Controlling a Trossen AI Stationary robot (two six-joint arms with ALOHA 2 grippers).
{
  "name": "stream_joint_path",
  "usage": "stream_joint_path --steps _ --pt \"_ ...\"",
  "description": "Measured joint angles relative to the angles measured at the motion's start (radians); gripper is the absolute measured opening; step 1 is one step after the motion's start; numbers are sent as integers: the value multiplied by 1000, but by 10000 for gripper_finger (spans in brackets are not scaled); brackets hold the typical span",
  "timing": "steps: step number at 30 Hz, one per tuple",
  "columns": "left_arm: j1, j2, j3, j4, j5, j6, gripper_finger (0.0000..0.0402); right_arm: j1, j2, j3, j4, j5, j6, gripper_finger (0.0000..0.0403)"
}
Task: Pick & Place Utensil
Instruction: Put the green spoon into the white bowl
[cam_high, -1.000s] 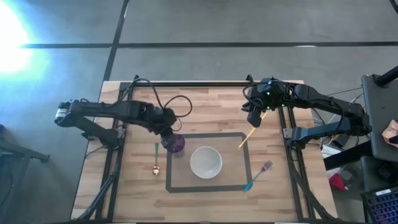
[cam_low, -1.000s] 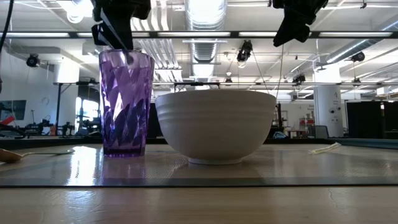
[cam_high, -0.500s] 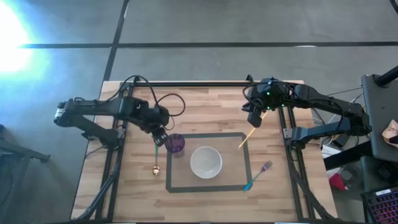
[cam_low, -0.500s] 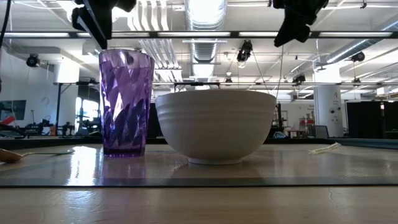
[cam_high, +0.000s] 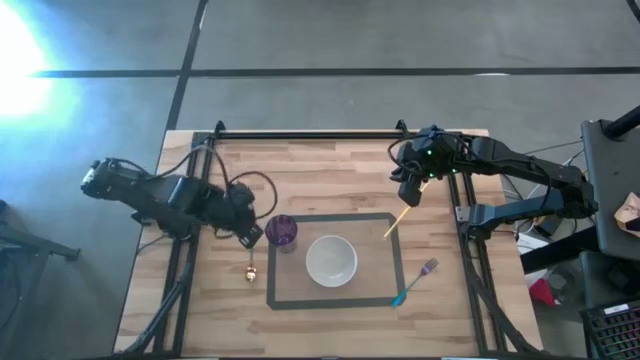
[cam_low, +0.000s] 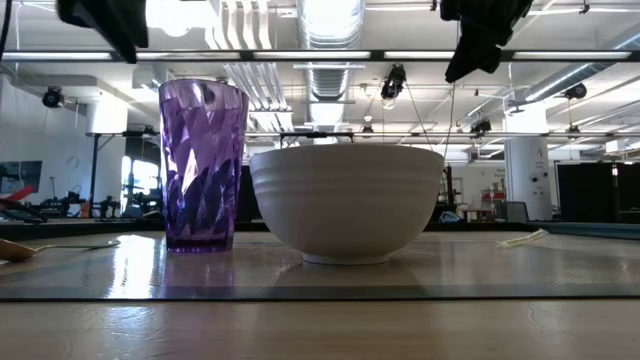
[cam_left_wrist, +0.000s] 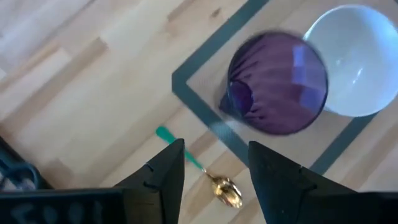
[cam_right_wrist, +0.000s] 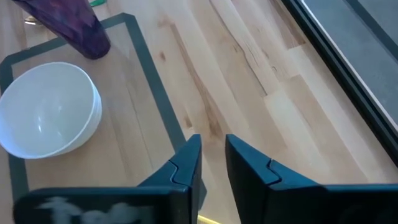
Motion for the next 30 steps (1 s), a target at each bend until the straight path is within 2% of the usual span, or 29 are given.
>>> stream_joint_path --steps 6,13,21,27,30 --pt "-106 -1 -83 8 -1 -208 167 0 0 -3 -1 0 1 61" --pt "-184 -1 -149 23 -1 -364 167 0 0 -3 -1 0 -10 62" --pt "-228 -1 -265 141 16 -478 168 0 0 -4 -5 0 -17 74" --pt "-237 -1 -375 320 54 -498 168 0 0 -4 -5 0 -17 71" --pt "-239 -1 -416 355 60 -502 168 0 0 -4 -5 0 -17 65"
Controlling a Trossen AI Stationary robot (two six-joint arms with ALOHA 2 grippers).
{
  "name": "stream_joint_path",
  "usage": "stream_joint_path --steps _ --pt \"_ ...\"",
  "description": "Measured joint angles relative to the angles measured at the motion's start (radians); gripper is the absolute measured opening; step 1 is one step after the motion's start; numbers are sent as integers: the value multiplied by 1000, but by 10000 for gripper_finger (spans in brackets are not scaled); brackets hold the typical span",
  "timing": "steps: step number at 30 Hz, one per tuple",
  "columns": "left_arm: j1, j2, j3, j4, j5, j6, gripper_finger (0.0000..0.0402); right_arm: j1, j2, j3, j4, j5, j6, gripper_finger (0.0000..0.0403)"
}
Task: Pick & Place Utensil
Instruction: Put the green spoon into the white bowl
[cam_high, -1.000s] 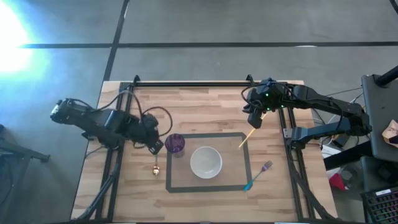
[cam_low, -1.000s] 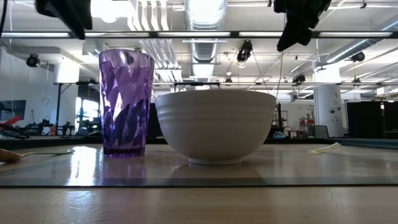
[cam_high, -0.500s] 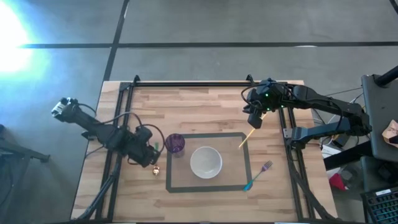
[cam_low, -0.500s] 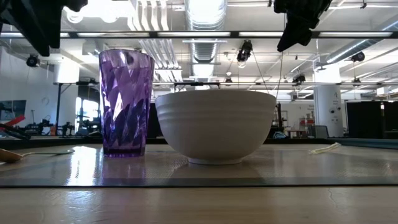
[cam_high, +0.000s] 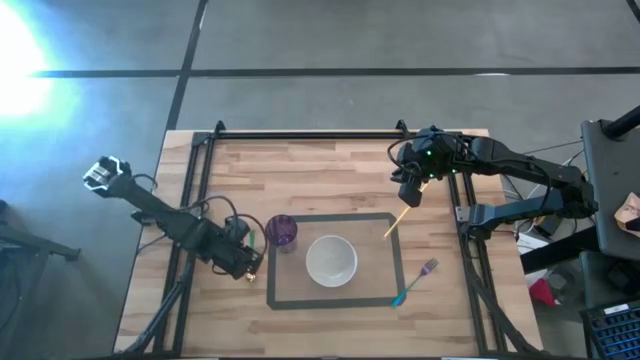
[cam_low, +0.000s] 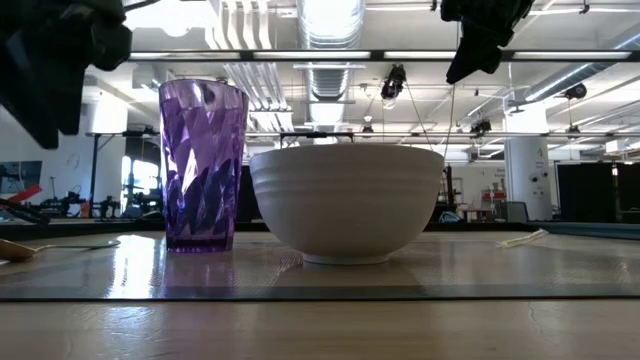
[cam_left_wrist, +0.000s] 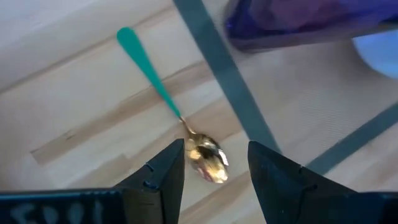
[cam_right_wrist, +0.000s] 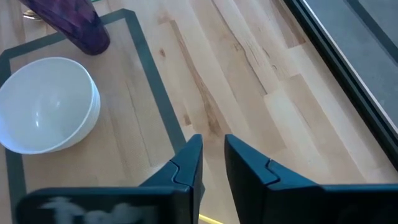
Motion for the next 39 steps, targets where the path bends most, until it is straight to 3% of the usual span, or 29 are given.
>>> stream_joint_path --steps 6,20,39 --pt "-17 0 -63 9 8 -55 168 0 0 0 0 0 1 59" --pt "-50 4 -214 201 -1 -124 168 0 0 0 2 0 4 75" --pt "-49 121 -238 277 -34 -114 168 0 0 0 10 0 4 63"
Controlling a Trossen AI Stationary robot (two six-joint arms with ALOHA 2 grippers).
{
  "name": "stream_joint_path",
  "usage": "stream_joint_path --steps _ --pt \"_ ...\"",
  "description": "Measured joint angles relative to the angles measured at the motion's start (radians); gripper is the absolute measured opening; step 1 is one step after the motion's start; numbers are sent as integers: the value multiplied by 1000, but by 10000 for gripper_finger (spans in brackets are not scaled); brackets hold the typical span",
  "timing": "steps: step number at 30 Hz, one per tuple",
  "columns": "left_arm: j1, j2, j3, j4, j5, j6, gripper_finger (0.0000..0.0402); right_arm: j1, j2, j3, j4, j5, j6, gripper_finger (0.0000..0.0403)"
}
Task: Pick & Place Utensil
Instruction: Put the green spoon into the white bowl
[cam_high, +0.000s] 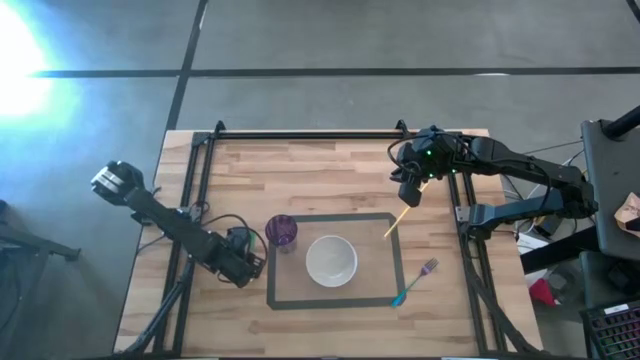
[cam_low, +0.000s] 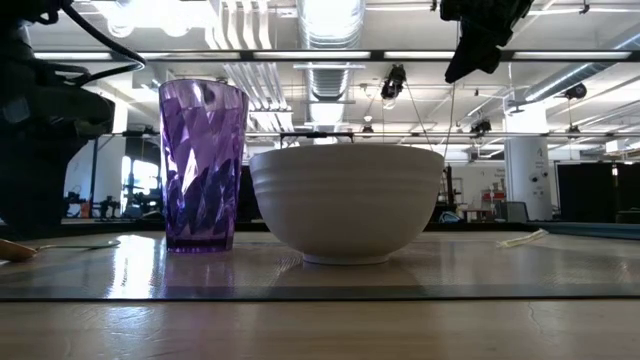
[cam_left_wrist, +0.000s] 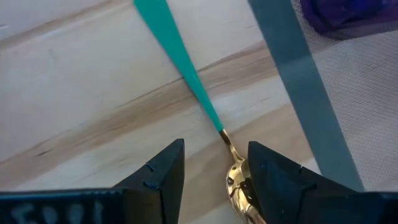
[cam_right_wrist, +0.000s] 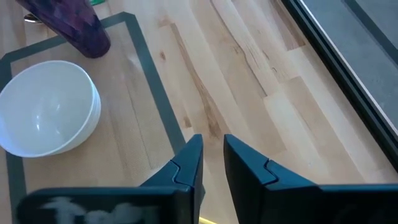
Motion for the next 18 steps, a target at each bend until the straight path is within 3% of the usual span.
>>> stream_joint_path --steps 18 --pt "0 77 -6 21 -38 -13 168 0 0 0 0 0 0 65"
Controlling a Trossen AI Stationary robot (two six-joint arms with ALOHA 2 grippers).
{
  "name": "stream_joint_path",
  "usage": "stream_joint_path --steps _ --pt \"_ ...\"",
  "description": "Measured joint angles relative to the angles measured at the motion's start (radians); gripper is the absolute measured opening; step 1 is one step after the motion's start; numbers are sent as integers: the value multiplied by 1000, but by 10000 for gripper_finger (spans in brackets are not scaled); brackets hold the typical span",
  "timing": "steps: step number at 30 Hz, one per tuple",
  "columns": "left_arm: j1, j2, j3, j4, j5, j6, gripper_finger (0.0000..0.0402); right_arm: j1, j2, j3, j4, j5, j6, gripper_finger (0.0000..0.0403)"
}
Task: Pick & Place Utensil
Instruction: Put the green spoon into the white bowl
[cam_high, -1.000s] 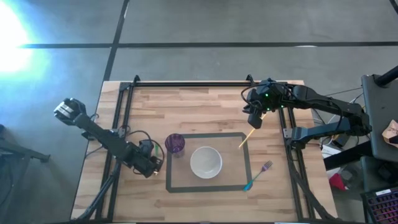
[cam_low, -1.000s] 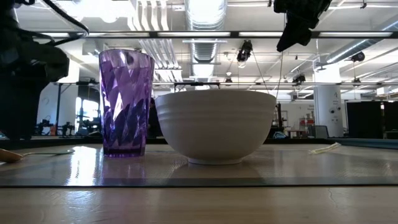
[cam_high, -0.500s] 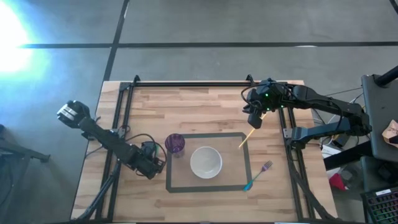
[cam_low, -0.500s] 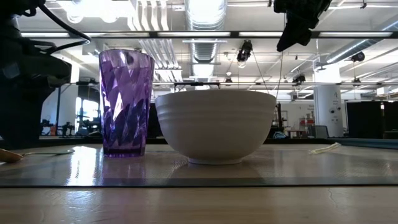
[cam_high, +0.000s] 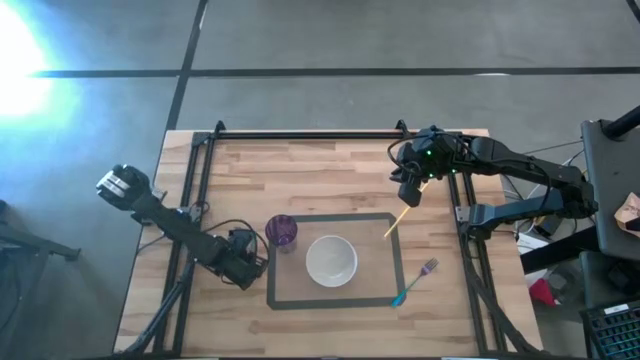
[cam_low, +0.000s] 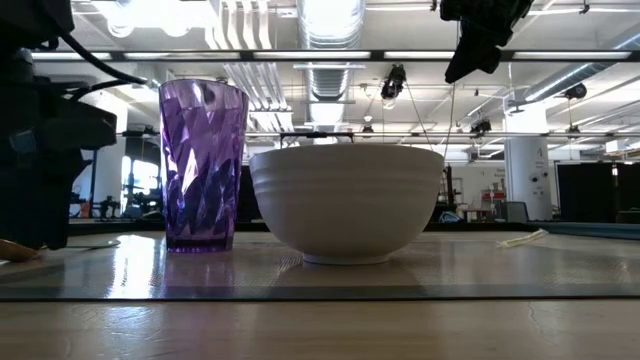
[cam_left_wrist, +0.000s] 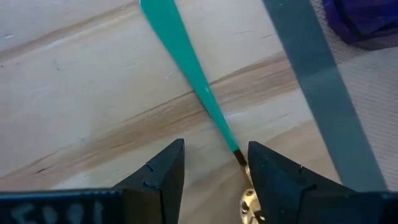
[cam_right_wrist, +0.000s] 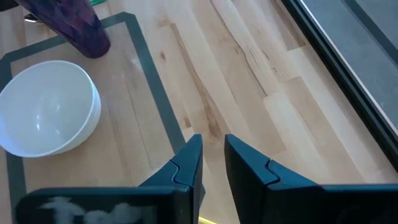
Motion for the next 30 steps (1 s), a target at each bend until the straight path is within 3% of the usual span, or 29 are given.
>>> stream_joint_path --steps 11,23,30 --pt "1 5 -13 -27 30 -6 139 0 0 0 0 0 0 64" --pt "1 -1 -15 -42 50 42 13 0 0 0 0 0 0 75" --pt "1 -1 -15 -51 53 44 8 0 0 0 0 0 0 64"
